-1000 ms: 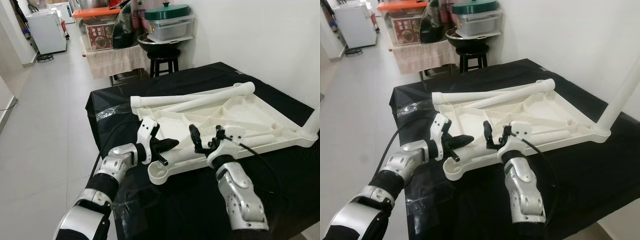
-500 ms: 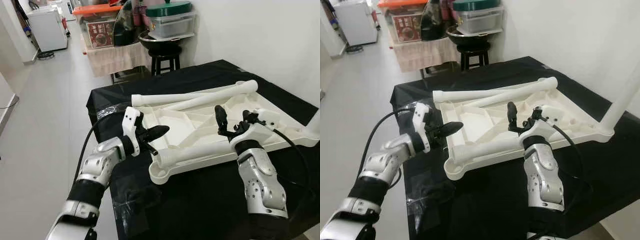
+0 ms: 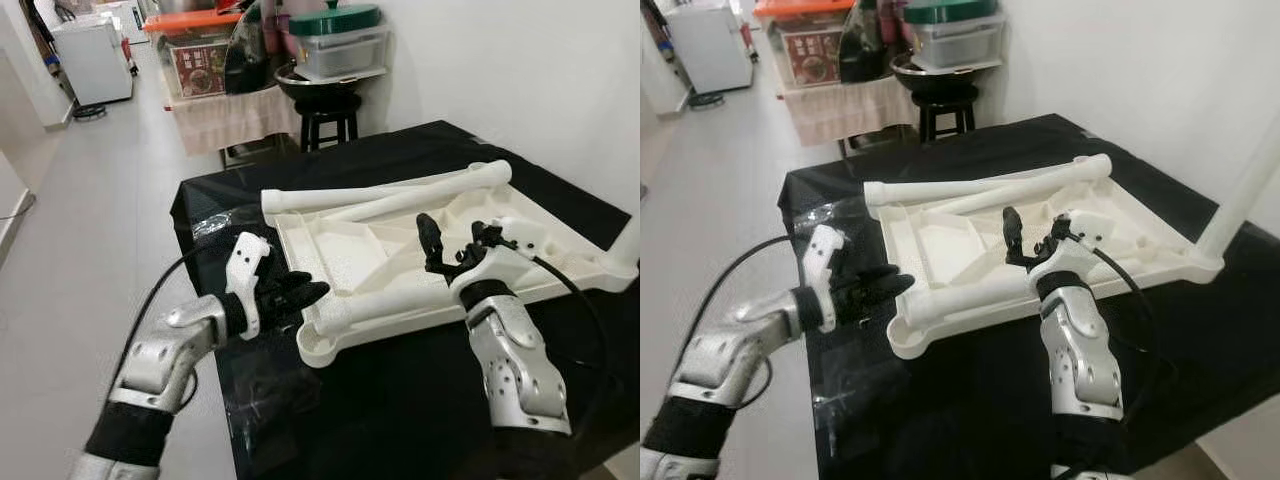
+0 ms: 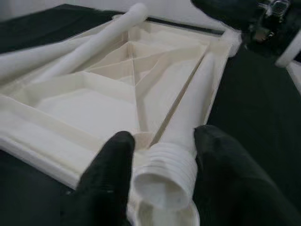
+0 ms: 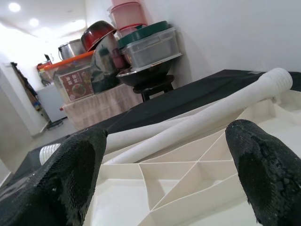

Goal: Building children table

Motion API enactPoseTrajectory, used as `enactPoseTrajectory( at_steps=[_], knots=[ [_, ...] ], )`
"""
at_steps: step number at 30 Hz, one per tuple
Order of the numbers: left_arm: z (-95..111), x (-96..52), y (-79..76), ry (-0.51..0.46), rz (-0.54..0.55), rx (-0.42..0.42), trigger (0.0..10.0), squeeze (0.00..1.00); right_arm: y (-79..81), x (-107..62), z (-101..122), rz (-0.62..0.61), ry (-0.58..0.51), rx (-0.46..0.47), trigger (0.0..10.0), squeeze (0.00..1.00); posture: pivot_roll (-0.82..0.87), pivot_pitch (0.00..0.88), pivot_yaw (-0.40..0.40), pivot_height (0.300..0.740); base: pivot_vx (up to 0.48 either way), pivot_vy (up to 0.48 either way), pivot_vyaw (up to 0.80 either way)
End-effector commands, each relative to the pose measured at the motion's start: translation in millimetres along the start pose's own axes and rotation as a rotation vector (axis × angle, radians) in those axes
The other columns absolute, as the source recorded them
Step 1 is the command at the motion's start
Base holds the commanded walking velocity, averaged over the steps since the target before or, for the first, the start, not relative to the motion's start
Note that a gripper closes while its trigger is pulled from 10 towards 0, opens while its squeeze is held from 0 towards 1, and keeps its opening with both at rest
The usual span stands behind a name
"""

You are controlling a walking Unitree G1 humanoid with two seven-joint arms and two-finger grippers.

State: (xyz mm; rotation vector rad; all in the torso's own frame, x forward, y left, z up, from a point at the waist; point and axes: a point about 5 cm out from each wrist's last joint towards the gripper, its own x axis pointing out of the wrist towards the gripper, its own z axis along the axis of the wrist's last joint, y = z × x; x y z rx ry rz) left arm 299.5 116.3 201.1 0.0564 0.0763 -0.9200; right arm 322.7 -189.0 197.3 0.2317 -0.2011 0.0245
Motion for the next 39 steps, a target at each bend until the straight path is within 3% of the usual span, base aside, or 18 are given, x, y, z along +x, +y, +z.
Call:
enactPoseTrajectory(
  at_steps=[1, 2, 6, 10, 14, 17, 22, 33, 34, 39],
  knots=[
    [6, -4.1, -19.1, 0.061, -0.046, 0.038, 10.0, 1.0, 1.8, -0.6, -5, 0.013, 0.029, -0.009, 10.0, 0.0, -0.08, 0.0, 0.043, 0.74, 0.0, 0.0, 0.0],
    [4, -6.9, -28.4, 0.121, -0.06, 0.069, 10.0, 1.0, 2.5, -0.7, -6, 0.018, 0.038, -0.017, 10.0, 0.0, -0.07, 0.0, 0.044, 0.74, 0.0, 0.0, 0.0],
    [-4, -9.0, -39.0, 0.203, -0.065, 0.086, 10.0, 1.0, 3.6, -1.0, -9, 0.023, 0.05, -0.027, 10.0, 0.0, -0.07, 0.0, 0.044, 0.74, 0.0, 0.0, 0.0],
    [-28, 1.3, -54.6, 0.283, -0.039, 0.0, 10.0, 1.0, 6.3, -1.6, -14, 0.032, 0.066, -0.031, 10.0, 0.0, -0.06, 0.0, 0.04, 0.74, 0.0, 0.0, 0.0],
    [-37, 12.3, -60.5, 0.317, 0.0, -0.014, 10.0, 1.0, 8.3, -1.8, -15, 0.043, 0.074, -0.042, 10.0, 0.0, -0.07, 0.0, 0.039, 0.74, 0.0, 0.0, 0.0],
    [-38, 25.5, -55.5, 0.323, 0.097, 0.001, 10.0, 1.0, 8.4, -2.3, -16, 0.048, 0.077, -0.052, 10.0, 0.0, -0.08, 0.0, 0.04, 0.74, 0.0, 0.0, 0.0],
    [-35, 33.3, -50.1, 0.315, 0.185, 0.006, 10.0, 1.0, 7.8, -2.7, -17, 0.049, 0.082, -0.059, 10.0, 0.0, -0.09, 0.0, 0.04, 0.74, 0.0, 0.0, 0.0],
    [-35, 31.6, -40.5, 0.269, 0.329, -0.05, 10.0, 1.0, 6.7, -2.6, -17, 0.049, 0.087, -0.069, 10.0, 0.0, -0.08, 0.0, 0.033, 0.74, 0.0, 0.0, 0.0],
    [-39, 34.6, -42.0, 0.263, 0.305, -0.082, 10.0, 0.52, 8.3, -2.4, -18, 0.054, 0.088, -0.07, 10.0, 0.0, -0.08, 0.001, 0.029, 0.74, 0.0, 0.0, 0.0],
    [-41, 35.9, -42.6, 0.262, 0.292, -0.086, 10.0, 0.52, 8.9, -2.2, -18, 0.055, 0.089, -0.071, 10.0, 0.0, -0.08, 0.0, 0.03, 0.74, 0.0, 0.0, 0.0]
  ],
)
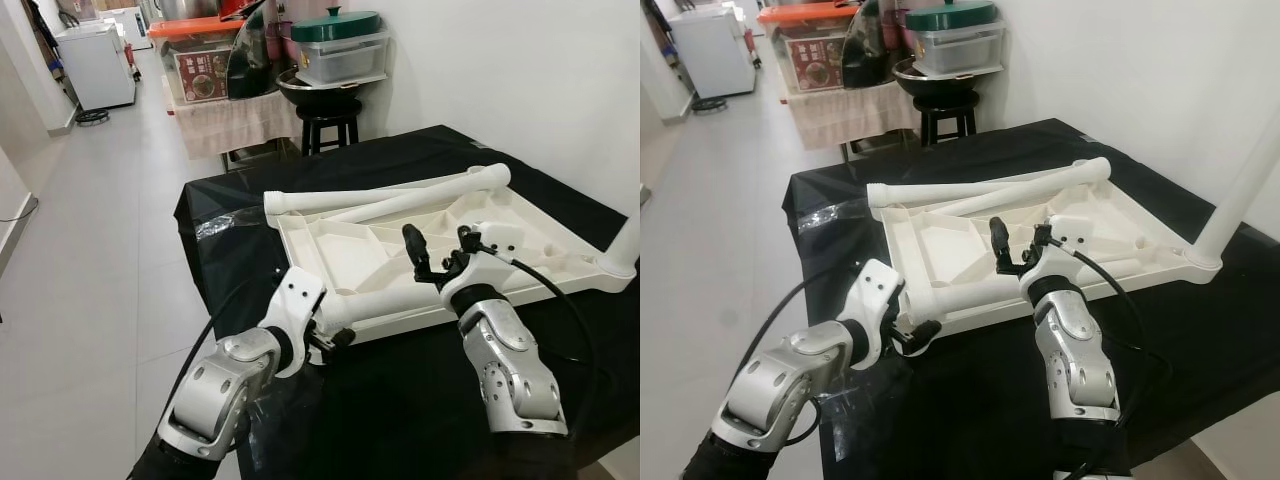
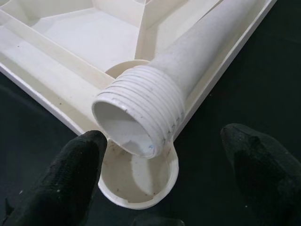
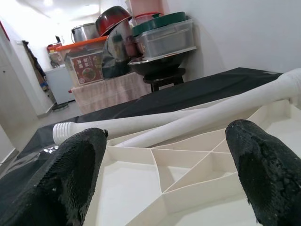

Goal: Building children table

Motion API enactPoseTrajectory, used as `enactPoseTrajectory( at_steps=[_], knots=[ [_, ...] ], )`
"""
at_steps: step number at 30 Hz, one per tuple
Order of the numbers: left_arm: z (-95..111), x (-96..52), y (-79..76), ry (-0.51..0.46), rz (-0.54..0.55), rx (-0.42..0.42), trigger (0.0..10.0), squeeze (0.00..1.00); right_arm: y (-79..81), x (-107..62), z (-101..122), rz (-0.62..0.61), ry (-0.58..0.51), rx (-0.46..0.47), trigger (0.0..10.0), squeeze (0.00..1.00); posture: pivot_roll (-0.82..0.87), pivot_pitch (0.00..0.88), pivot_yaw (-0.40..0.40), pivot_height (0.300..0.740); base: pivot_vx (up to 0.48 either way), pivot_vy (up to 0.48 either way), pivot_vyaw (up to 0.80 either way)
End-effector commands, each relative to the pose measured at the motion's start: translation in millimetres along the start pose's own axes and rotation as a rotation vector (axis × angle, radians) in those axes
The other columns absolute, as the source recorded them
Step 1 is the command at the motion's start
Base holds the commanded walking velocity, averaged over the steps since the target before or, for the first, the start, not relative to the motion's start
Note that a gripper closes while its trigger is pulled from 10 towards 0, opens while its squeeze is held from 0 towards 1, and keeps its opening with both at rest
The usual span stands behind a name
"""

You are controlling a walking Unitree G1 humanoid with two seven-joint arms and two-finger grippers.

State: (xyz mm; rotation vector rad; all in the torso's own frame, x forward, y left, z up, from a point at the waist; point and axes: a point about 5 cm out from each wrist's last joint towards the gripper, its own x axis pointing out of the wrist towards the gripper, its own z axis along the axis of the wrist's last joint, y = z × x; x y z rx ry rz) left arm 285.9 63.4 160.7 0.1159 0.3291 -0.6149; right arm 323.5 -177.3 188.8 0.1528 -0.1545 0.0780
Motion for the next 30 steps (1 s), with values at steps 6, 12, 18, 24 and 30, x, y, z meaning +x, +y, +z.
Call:
enactPoseTrajectory(
  at_steps=[6, 12, 18, 24, 30],
  knots=[
    [-7, 7.2, 4.5, 0.011, -0.042, -0.079, 10.0, 0.0, 0.9, -0.5, -6, 0.004, 0.031, 0.002, 10.0, 0.0, -0.09, 0.001, 0.028, 0.74, 0.0, 0.0, 0.0],
    [-8, 12.9, 9.7, 0.017, -0.063, -0.141, 10.0, 0.0, 2.7, -0.7, -5, 0.008, 0.03, 0.002, 10.0, 0.0, -0.1, 0.005, 0.031, 0.74, 0.0, 0.0, 0.0],
    [-7, 19.7, 11.2, 0.017, -0.101, -0.158, 10.0, 0.0, 4.0, -0.9, -5, 0.011, 0.03, 0.003, 10.0, 0.0, -0.1, 0.008, 0.029, 0.74, 0.0, 0.0, 0.0],
    [3, 34.2, 10.4, -0.019, -0.179, -0.209, 10.0, 0.0, 8.7, -1.5, -6, 0.02, 0.031, 0.005, 10.0, 0.0, -0.11, 0.009, 0.033, 0.74, 0.0, 0.0, 0.0],
    [10, 43.1, 5.6, -0.044, -0.249, -0.248, 10.0, 0.0, 12.3, -1.7, -5, 0.028, 0.03, 0.007, 10.0, 0.0, -0.11, 0.012, 0.035, 0.74, 0.0, 0.0, 0.0]
  ],
)
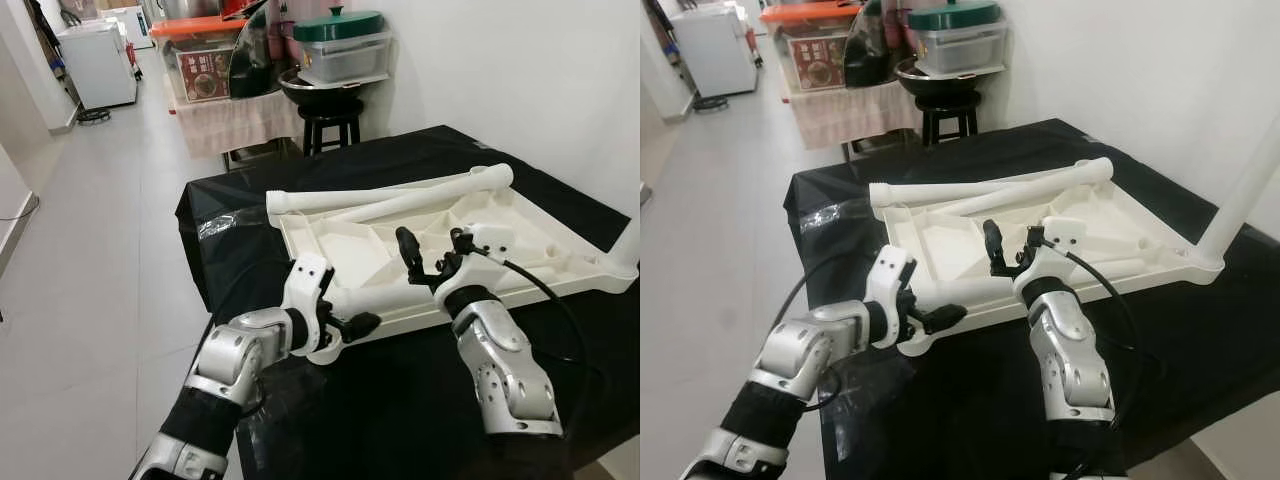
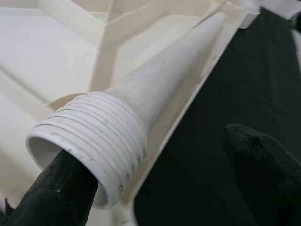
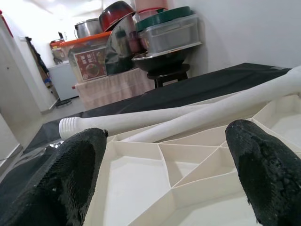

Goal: Building children table

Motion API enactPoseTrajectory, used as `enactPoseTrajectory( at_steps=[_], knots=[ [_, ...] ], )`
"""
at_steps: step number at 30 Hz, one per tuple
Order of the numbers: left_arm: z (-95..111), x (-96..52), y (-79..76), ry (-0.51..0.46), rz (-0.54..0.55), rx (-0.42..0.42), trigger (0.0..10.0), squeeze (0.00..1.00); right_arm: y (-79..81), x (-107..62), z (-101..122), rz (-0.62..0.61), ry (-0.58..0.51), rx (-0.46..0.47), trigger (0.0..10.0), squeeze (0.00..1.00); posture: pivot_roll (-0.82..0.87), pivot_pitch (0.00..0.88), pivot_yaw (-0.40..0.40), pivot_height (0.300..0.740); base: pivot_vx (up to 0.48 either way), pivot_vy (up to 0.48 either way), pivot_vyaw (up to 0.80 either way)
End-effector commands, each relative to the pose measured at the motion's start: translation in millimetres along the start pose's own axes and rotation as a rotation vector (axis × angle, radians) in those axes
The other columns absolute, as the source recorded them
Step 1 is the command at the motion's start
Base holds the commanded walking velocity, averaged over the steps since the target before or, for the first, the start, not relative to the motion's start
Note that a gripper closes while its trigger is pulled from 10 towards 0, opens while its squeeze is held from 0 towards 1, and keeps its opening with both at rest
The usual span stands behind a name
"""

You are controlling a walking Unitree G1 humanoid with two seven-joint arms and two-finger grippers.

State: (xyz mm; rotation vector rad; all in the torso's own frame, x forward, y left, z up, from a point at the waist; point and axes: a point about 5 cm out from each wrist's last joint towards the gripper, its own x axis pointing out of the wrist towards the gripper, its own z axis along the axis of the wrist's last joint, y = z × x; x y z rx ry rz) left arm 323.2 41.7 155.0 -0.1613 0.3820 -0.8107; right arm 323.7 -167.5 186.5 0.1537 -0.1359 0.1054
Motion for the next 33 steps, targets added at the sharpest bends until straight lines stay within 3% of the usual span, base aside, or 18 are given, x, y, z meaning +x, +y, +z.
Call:
enactPoseTrajectory(
  at_steps=[1, 9, 17, 27, 28, 29, 33],
  knots=[
    [1, 1.4, 1.0, -0.004, -0.013, -0.008, 10.0, 0.0, 3.1, -2.1, -1, 0.003, 0.01, 0.002, 10.0, 0.0, -0.12, 0.012, 0.038, 0.74, 0.0, 0.0, 0.0],
    [-2, 4.2, -0.7, 0.008, -0.041, -0.02, 10.0, 0.0, 2.7, -2.6, -1, 0.001, 0.01, 0.0, 10.0, 0.0, -0.12, 0.015, 0.037, 0.74, 0.0, 0.0, 0.0],
    [-11, 9.4, 4.6, 0.025, -0.087, -0.111, 10.0, 0.0, 4.3, -2.5, -2, 0.004, 0.012, 0.0, 10.0, 0.0, -0.12, 0.011, 0.034, 0.74, 0.0, 0.0, 0.0],
    [-19, 31.6, 13.2, 0.015, -0.143, -0.173, 10.0, 0.0, 3.7, -4.6, 2, 0.005, 0.003, -0.019, 10.0, 0.0, -0.17, 0.007, 0.041, 0.74, 0.0, 0.0, 0.0],
    [-18, 33.2, 12.1, 0.004, -0.15, -0.182, 4.5, 0.0, 3.3, -4.9, 2, 0.004, 0.003, -0.022, 10.0, 0.0, -0.17, 0.007, 0.042, 0.74, 0.0, 0.0, 0.0],
    [-17, 35.5, 10.8, -0.013, -0.154, -0.203, 0.0, 0.0, 2.7, -5.1, 2, 0.002, 0.002, -0.025, 10.0, 0.0, -0.17, 0.006, 0.043, 0.74, 0.0, 0.0, 0.0],
    [-18, 39.4, 8.2, -0.03, -0.173, -0.233, 0.0, 0.0, 2.5, -5.4, 3, 0.002, 0.0, -0.03, 10.0, 0.0, -0.18, 0.002, 0.044, 0.74, 0.0, 0.0, 0.0]
  ],
)
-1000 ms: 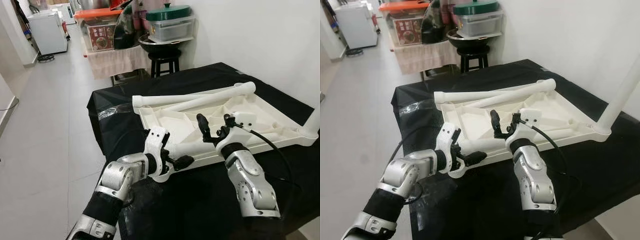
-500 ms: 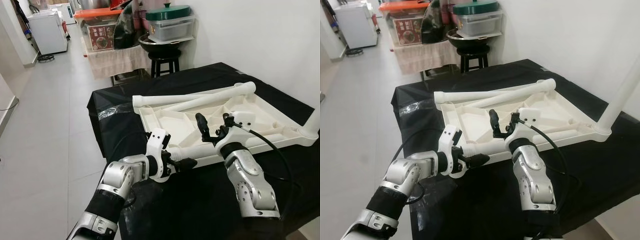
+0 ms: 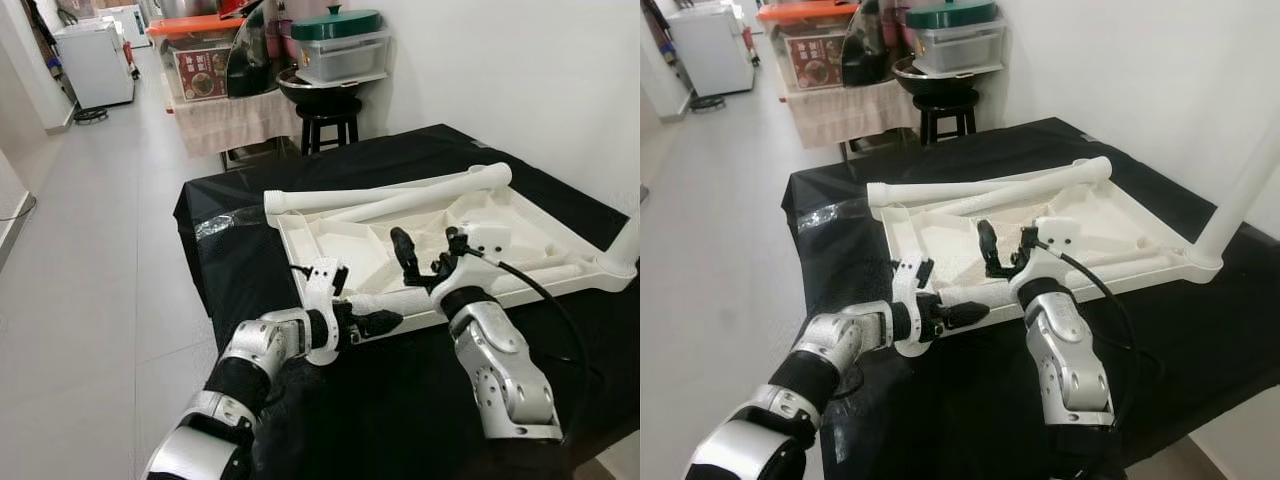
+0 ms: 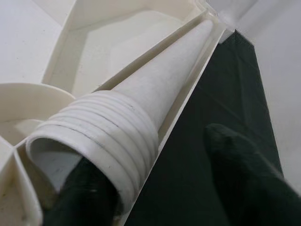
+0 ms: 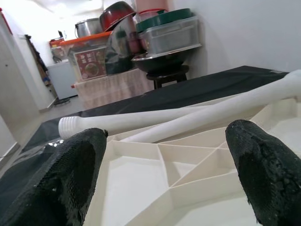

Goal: Building children table

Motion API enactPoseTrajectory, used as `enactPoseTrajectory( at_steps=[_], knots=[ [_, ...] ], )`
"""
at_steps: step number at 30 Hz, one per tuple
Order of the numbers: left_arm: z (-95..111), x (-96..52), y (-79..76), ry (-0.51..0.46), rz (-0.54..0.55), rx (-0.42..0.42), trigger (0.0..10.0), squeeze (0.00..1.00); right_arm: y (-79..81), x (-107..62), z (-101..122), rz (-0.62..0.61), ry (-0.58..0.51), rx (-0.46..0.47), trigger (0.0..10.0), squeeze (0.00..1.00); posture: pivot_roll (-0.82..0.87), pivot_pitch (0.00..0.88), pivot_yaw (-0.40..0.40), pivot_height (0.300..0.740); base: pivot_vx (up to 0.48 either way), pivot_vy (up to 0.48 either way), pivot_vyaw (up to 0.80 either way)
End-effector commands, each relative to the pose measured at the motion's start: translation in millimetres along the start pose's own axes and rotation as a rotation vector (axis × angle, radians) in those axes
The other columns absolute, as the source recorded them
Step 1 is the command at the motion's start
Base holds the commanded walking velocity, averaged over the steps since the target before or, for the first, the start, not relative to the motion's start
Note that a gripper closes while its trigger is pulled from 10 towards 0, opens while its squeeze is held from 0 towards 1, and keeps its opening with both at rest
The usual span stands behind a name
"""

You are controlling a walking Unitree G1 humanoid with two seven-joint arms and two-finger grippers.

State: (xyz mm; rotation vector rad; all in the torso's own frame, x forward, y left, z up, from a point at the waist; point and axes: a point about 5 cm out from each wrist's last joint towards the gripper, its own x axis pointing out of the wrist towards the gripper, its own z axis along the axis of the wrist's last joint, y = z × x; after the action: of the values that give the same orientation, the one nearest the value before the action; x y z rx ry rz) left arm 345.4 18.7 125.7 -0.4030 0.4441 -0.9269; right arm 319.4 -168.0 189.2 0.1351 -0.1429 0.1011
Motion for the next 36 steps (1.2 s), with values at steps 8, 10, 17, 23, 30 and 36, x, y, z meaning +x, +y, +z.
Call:
enactPoseTrajectory(
  at_steps=[8, 10, 17, 23, 30, 36],
  knots=[
    [-1, 3.3, 2.5, -0.034, -0.029, -0.027, 0.0, 0.0, 4.5, -1.0, 0, 0.009, 0.008, -0.012, 10.0, 0.0, -0.17, 0.0, 0.037, 0.74, 0.0, 0.0, 0.0],
    [0, 3.2, 2.9, -0.04, -0.03, -0.029, 0.0, 0.0, 5.1, -0.8, -1, 0.011, 0.009, -0.012, 10.0, 0.0, -0.17, 0.0, 0.037, 0.74, 0.0, 0.0, 0.0],
    [6, 1.6, 4.9, -0.078, -0.03, -0.043, 0.0, 0.0, 7.0, 0.0, -1, 0.017, 0.007, -0.012, 10.0, 0.0, -0.17, 0.0, 0.035, 0.74, 0.0, 0.0, 0.0],
    [7, 0.2, 7.5, -0.094, -0.028, -0.052, 0.0, 0.0, 4.7, 2.0, 3, 0.013, -0.004, -0.016, 10.0, 0.0, -0.16, 0.0, 0.032, 0.74, 0.0, 0.0, 0.0],
    [27, -10.6, 11.6, -0.192, -0.034, -0.066, 0.0, 0.0, -1.2, 6.4, 25, 0.012, -0.08, 0.068, 10.0, 0.0, -0.16, 0.0, 0.032, 0.74, 0.0, 0.0, 0.0],
    [65, -41.5, 17.7, -0.362, -0.06, -0.067, 0.0, 0.0, -1.9, 6.8, 67, 0.124, -0.238, 0.412, 10.0, 0.0, -0.15, 0.0, 0.032, 0.74, 0.0, 0.0, 0.0]
  ],
)
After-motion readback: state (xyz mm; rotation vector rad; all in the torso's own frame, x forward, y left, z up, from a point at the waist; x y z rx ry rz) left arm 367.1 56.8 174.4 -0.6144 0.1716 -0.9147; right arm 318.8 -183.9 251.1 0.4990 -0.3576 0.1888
